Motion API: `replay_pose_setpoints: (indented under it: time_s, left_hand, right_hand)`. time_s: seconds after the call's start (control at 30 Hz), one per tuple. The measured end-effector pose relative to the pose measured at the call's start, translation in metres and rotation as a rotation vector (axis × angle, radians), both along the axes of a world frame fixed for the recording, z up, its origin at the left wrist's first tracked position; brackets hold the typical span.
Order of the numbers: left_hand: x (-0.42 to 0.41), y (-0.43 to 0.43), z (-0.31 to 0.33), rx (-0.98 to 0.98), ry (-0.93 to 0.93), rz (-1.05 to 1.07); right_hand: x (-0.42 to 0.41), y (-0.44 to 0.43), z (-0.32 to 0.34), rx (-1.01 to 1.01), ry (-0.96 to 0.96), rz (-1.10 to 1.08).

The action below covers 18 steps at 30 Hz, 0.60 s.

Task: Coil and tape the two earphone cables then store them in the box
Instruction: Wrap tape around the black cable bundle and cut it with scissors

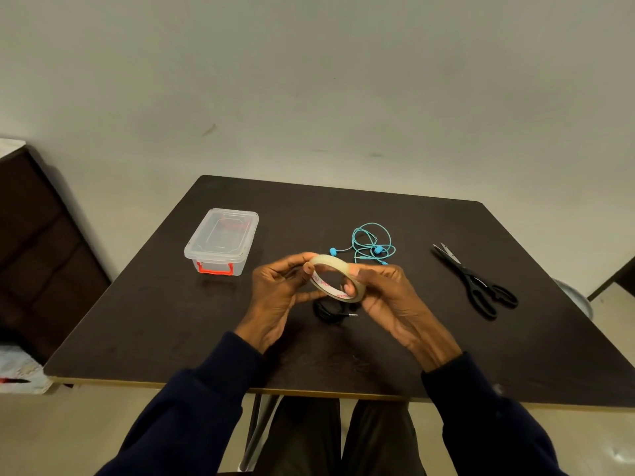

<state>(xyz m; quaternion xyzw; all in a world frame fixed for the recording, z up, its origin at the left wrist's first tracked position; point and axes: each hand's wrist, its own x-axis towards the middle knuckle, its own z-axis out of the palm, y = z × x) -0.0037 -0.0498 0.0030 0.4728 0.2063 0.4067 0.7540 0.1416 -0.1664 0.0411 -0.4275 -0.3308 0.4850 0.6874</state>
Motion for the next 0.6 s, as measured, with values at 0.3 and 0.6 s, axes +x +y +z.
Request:
replay_pose_setpoints:
  time_s: [0.3, 0.6]
  left_hand:
    - [0.0001, 0.0024, -0.0031, -0.101, -0.036, -0.032]
    - [0.0002, 0.0027, -0.0066, 0.036, -0.013, 0.044]
  right_hand:
    - [0.0015, -0.0004, 0.0, -0.009, -0.005, 0.026]
    - [-0.0037, 0.0071, -0.0066, -0.072, -0.033, -0.097]
